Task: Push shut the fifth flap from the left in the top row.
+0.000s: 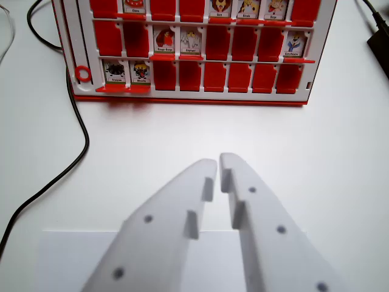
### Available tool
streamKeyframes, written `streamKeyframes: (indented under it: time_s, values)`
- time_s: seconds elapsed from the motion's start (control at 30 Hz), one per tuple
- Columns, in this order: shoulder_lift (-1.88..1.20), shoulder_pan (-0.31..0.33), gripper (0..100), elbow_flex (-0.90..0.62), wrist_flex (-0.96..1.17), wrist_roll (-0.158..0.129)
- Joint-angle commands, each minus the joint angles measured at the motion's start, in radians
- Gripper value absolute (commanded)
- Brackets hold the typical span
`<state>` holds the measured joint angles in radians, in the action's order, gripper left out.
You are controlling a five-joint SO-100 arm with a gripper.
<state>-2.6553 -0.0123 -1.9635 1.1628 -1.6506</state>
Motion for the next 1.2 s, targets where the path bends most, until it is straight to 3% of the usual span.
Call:
streamKeyframes:
  time_s: [0.0,0.53,1.17]
  values:
    - [0.012,0.014,0,0.044,-0.041,0.000]
    - [0.112,0.052,0,-0.020,-0.158,0.012]
    - [0.502,0.058,0,0.025,-0.400,0.038]
